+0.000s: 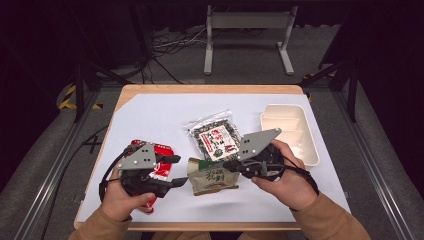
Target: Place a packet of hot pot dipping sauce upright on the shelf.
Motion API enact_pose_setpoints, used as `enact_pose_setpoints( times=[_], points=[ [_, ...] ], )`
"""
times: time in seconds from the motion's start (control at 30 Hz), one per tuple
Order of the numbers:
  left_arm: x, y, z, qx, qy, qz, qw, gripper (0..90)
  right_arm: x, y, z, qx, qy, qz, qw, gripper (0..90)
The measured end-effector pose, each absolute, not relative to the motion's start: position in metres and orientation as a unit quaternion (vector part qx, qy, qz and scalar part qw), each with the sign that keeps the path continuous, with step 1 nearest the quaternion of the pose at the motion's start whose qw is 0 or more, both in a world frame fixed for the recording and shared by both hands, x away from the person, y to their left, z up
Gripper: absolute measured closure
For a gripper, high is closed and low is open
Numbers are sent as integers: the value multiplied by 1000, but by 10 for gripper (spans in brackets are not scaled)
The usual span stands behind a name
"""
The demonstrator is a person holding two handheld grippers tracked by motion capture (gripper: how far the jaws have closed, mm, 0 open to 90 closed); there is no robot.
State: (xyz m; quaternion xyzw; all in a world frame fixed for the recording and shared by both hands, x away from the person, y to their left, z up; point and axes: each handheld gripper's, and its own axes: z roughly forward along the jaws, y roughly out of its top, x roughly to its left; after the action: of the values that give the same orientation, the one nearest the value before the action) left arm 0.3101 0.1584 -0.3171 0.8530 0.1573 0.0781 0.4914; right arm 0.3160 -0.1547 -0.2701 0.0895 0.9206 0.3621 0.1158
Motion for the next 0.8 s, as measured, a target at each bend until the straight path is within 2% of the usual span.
enact_pose_setpoints(
  times=[0.33,0.8],
  points=[
    [321,177,-320,841,189,93,498,310,328,-184,-254,128,911,362,151,899],
    [337,205,-327,825,240,110,499,298,351,-208,-234,143,900,362,197,899]
  ],
)
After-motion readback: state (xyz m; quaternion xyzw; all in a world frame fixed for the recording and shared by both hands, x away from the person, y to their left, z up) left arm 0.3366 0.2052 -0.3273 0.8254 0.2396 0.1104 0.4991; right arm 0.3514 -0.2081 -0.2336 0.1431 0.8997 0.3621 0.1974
